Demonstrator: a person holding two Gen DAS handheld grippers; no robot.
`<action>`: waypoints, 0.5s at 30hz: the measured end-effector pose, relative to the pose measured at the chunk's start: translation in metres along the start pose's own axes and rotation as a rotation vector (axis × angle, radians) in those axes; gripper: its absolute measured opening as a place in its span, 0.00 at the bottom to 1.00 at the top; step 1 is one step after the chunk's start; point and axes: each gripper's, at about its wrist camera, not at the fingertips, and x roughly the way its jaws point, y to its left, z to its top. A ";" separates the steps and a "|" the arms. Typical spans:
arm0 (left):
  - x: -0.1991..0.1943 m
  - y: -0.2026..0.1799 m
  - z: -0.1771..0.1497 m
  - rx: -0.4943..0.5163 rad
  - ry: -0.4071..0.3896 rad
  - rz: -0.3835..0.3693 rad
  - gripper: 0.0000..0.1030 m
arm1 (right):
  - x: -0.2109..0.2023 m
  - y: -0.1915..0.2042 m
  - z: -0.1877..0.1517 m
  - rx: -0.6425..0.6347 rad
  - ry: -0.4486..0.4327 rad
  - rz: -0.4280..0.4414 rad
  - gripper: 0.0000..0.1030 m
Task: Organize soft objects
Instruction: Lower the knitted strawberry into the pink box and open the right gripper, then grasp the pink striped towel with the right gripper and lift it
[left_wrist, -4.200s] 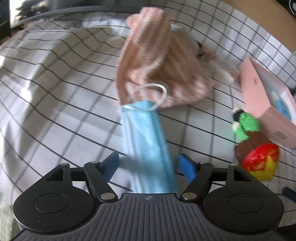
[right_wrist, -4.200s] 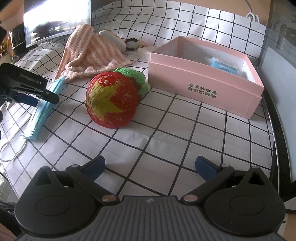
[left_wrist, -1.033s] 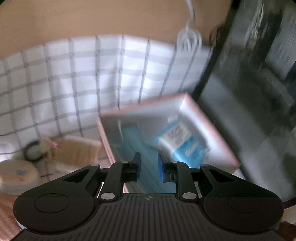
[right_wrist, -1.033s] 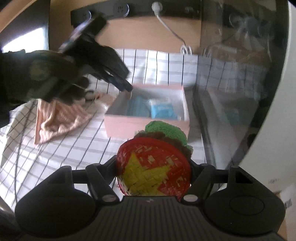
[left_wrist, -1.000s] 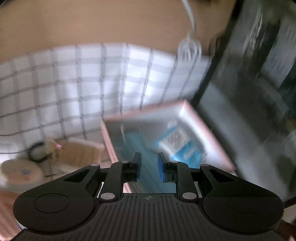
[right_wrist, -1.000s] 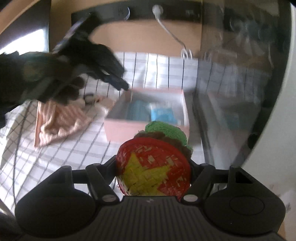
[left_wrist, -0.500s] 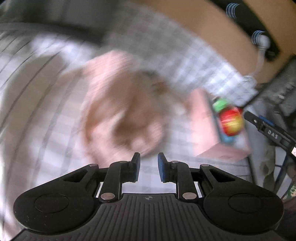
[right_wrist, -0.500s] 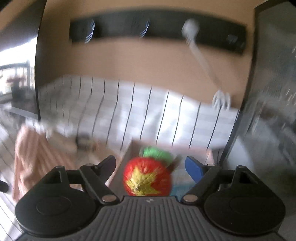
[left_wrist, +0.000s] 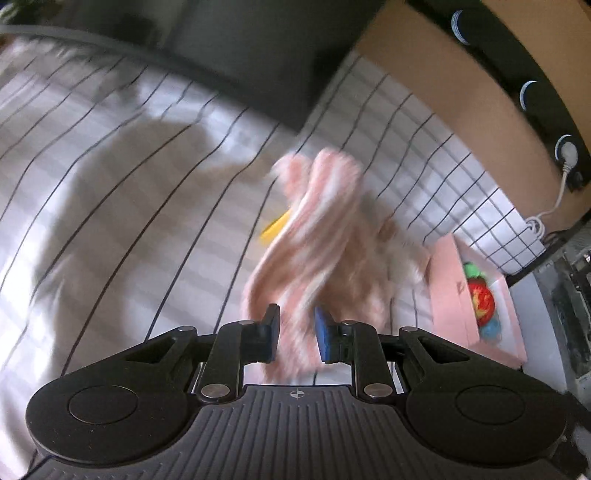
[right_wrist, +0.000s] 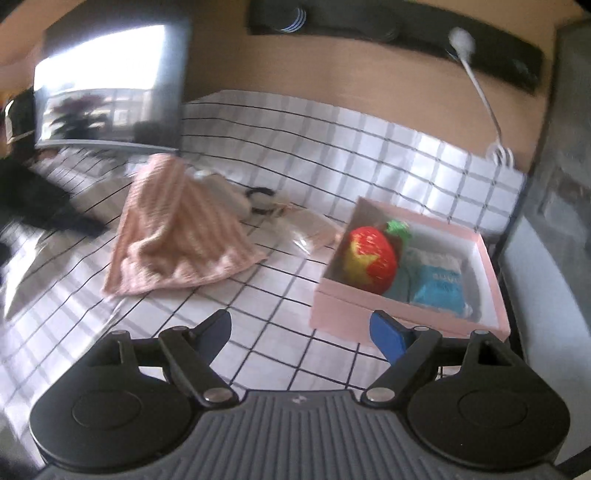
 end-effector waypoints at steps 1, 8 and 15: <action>0.003 -0.003 0.003 0.018 -0.015 -0.005 0.22 | -0.005 0.004 -0.001 -0.022 -0.007 -0.004 0.80; 0.044 -0.022 0.037 0.142 -0.040 0.052 0.22 | -0.025 0.009 -0.002 -0.050 -0.026 -0.032 0.80; 0.097 -0.015 0.037 0.159 0.060 0.078 0.21 | -0.016 0.007 0.000 0.003 0.013 -0.043 0.80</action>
